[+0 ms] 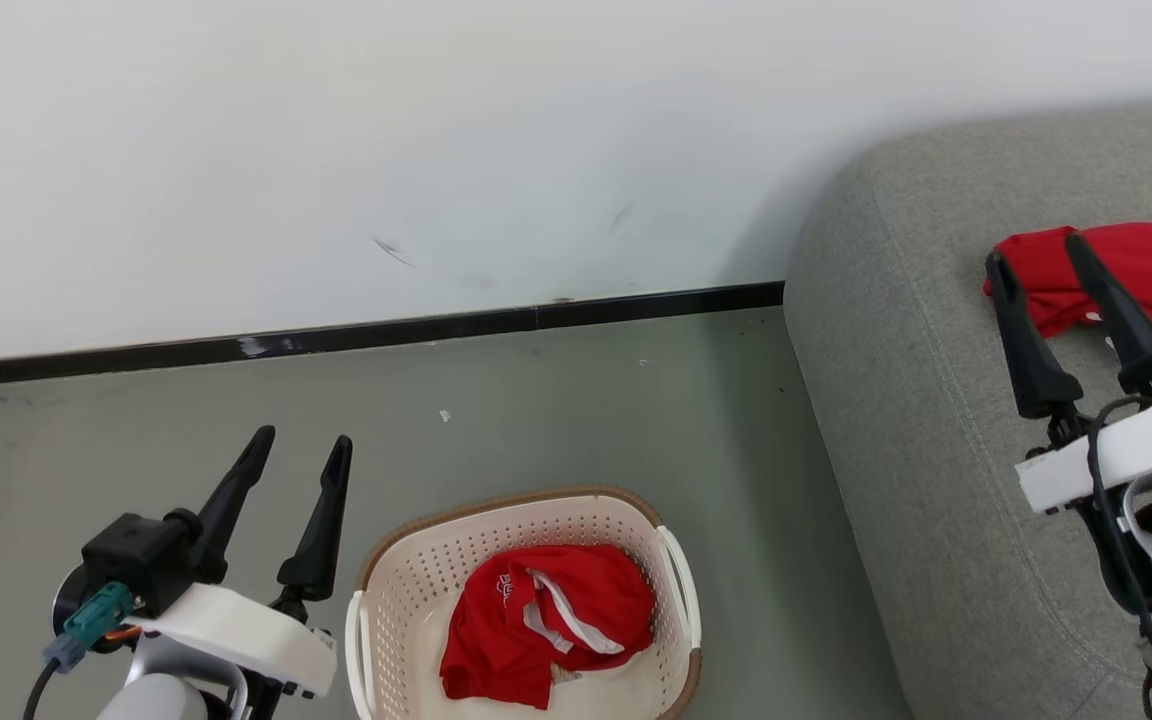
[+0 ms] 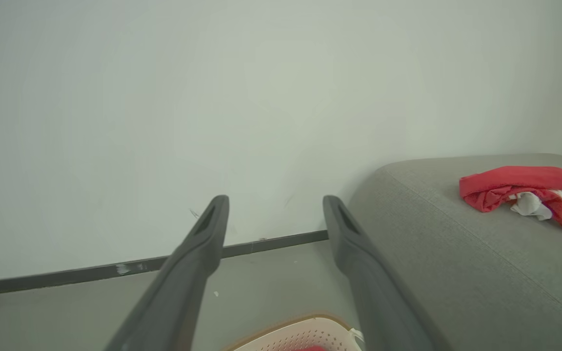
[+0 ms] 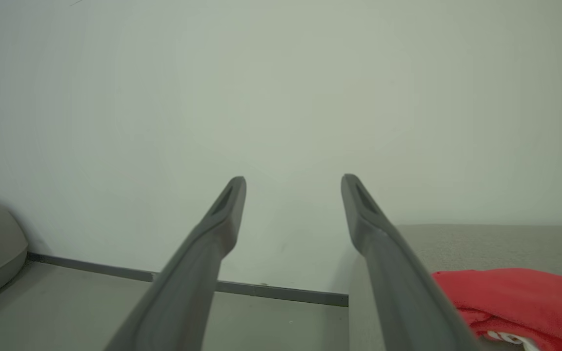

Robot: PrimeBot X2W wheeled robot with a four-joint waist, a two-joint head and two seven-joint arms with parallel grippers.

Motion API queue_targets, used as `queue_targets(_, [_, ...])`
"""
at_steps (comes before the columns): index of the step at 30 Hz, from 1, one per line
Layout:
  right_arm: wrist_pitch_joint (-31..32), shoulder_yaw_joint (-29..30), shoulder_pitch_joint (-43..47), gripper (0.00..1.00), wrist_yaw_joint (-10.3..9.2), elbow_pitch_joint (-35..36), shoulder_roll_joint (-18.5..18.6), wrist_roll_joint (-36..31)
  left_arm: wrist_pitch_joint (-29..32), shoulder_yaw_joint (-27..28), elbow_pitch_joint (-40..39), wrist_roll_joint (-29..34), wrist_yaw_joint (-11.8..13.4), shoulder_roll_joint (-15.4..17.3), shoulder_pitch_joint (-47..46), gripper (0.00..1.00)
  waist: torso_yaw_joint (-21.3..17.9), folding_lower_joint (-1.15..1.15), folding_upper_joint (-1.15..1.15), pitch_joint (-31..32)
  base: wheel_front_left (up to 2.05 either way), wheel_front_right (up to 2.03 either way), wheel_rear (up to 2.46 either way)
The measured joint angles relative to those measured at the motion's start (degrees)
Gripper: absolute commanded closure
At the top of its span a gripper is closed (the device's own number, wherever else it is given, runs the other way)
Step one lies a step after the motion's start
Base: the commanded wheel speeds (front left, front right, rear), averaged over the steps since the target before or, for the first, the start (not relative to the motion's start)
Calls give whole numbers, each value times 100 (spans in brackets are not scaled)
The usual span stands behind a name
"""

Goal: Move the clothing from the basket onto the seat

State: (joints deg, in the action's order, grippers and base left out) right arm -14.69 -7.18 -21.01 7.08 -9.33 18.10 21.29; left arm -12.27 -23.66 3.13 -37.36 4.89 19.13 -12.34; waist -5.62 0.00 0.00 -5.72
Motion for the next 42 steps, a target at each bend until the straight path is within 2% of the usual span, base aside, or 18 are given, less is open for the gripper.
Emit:
queue_targets(7, [0, 147, 734, 0, 0, 241, -294, 10, -77, 88, 79, -193, 52, -123, 290, 0, 176, 0, 0, 213, 0, 0, 0])
queue_targets(19, [0, 452, 1715, 0, 0, 497, -684, -119, -101, 180, 310, -183, 112, -102, 724, 0, 326, 0, 0, 473, 0, 0, 0])
queue_targets(29, [0, 474, 2126, 0, 0, 583, -918, -274, -152, 269, 327, -167, 159, -112, 835, 0, 375, 0, 0, 570, 0, 0, 0])
queue_targets(42, [0, 439, 2215, 0, 0, 732, -948, -420, -182, 342, 285, -133, 180, -152, 836, 0, 430, 0, 0, 506, 0, 0, 0])
